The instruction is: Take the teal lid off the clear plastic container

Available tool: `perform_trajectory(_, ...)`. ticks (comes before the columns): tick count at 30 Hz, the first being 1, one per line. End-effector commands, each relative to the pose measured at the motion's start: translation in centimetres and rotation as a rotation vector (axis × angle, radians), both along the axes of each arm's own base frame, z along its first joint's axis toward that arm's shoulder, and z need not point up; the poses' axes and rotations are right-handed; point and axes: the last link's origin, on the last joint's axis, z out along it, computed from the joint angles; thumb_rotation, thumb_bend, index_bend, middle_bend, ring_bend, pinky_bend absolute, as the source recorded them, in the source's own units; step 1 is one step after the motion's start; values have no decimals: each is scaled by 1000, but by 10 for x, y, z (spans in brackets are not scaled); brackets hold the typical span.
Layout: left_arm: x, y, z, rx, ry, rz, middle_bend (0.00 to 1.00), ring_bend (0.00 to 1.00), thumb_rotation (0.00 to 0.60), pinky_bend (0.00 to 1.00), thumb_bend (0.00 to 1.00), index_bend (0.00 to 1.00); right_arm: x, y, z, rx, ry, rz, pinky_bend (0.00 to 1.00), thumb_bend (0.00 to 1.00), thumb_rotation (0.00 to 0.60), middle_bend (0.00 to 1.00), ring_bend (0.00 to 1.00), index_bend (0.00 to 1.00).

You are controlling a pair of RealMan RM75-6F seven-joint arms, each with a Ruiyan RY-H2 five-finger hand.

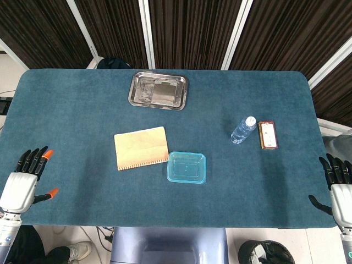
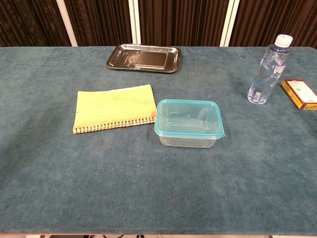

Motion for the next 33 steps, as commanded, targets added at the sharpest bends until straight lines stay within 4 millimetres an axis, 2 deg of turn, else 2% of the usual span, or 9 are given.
perform_trajectory(1, 0, 0, 0, -2, 4, 3, 0, 0, 600, 0, 0, 0, 0, 0, 0, 2, 2, 1, 0, 255, 600, 0, 0, 0)
perform_trajectory(22, 1, 0, -1, -19, -38, 30, 0, 0, 600, 0, 0, 0, 1, 1, 2, -5, -14, 11, 0, 255, 600, 0, 0, 0)
perform_trajectory(28, 7, 2, -5, -27, -31, 4, 0, 0, 600, 0, 0, 0, -3, 0, 4, -3, -16, -7, 0, 254, 600, 0, 0, 0)
perform_trajectory(33, 19, 7, -14, -56, -33, -35, 0, 0, 600, 0, 0, 0, -4, -1, 4, 2, -17, -16, 0, 255, 600, 0, 0, 0)
